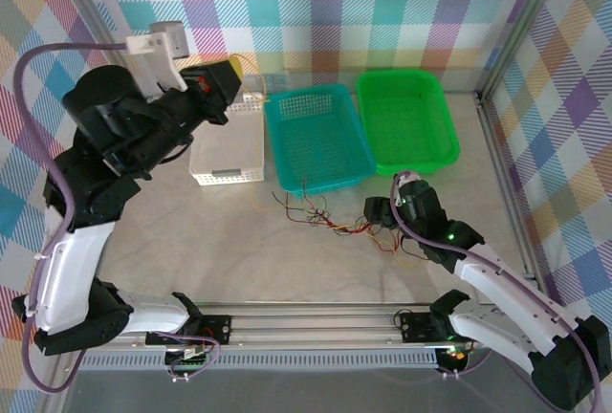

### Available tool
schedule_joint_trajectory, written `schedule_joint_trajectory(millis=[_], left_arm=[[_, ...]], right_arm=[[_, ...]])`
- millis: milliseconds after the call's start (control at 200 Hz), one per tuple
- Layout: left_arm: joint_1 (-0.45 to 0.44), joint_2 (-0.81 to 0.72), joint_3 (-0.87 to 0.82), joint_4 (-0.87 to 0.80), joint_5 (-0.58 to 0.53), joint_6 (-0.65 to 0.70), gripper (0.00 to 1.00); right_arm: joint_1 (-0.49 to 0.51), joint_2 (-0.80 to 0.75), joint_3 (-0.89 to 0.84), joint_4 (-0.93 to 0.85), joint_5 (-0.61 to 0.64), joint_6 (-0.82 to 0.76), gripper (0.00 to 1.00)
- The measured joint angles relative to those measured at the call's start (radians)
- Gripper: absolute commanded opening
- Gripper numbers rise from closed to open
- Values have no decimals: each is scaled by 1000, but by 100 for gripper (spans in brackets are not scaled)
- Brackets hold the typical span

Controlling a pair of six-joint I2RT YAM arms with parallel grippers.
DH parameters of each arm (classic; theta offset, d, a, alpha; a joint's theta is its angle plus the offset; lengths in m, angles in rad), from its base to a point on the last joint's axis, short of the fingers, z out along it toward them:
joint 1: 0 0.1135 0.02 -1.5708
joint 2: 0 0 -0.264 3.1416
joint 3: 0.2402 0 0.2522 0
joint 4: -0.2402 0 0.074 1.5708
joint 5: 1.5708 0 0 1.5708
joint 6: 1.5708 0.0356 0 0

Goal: Untangle the cables

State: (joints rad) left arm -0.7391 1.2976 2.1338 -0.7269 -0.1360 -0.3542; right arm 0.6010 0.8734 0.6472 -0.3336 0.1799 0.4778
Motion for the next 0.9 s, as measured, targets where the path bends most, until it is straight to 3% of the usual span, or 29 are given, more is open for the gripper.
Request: schedule_joint_trajectory(millis=[255, 410, 615, 900], left_arm=[[0, 54, -3, 23, 76, -87, 0], [0, 84, -3, 23, 99, -115, 0], [0, 85, -2, 23, 111, -132, 0], [0, 85, -4, 23, 121, -144, 0]], right_arm=[[174, 107, 60, 204, -167, -151, 83], [282, 191, 90, 320, -155, -246, 85], [294, 211, 92, 406, -45, -300, 87], [296, 282, 95, 544, -60, -303, 88]])
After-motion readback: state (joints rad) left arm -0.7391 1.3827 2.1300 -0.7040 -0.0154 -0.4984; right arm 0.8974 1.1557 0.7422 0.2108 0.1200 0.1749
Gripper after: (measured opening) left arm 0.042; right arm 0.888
